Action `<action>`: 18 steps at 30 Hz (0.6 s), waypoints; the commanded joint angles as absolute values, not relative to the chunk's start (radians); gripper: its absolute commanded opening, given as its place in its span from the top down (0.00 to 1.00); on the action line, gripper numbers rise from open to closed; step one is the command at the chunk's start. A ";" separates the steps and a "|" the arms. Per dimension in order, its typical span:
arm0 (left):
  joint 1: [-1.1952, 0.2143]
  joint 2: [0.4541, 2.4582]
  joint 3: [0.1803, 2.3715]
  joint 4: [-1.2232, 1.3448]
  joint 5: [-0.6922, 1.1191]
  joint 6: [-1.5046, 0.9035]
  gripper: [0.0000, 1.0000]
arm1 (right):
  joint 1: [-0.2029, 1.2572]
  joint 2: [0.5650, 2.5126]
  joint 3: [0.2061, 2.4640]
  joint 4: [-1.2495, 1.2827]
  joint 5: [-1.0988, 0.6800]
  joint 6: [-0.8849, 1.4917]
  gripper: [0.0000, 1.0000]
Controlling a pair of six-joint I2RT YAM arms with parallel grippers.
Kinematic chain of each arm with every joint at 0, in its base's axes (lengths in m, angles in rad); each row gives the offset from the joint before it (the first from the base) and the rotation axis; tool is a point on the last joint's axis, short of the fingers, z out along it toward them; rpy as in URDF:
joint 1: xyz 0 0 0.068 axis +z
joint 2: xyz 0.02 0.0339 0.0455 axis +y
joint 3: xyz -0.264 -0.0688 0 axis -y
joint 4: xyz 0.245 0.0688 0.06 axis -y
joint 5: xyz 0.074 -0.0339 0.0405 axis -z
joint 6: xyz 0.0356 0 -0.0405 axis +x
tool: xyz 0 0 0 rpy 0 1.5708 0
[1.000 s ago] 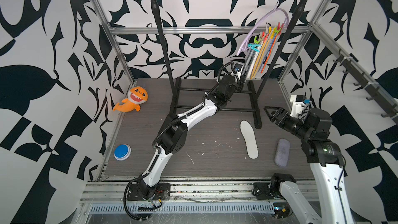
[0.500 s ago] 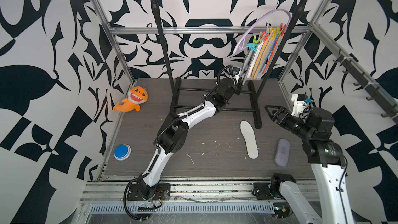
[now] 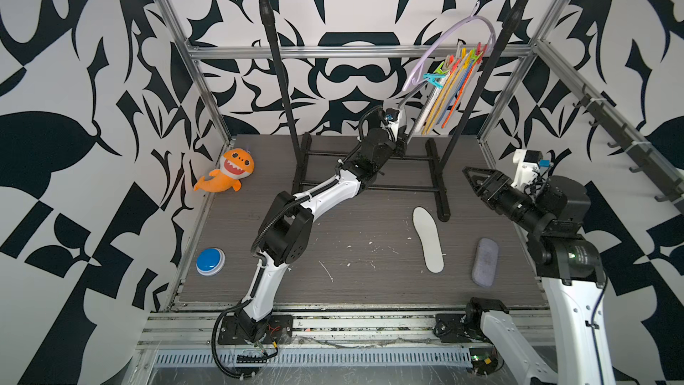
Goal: Take the shoe insoles off the hanger
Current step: Remove the insole from the hanger.
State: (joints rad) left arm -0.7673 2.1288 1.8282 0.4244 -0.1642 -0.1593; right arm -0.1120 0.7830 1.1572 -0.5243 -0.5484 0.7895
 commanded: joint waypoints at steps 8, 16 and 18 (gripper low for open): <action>-0.727 2.048 1.854 0.437 -0.106 -0.287 1.00 | -0.116 0.861 1.242 -0.292 -0.527 1.063 0.46; -0.706 2.054 1.903 0.384 -0.075 -0.334 1.00 | -0.115 0.931 1.261 -0.104 -0.518 1.231 0.48; -0.703 2.057 1.913 0.377 -0.064 -0.335 1.00 | -0.115 0.947 1.275 -0.070 -0.510 1.251 0.48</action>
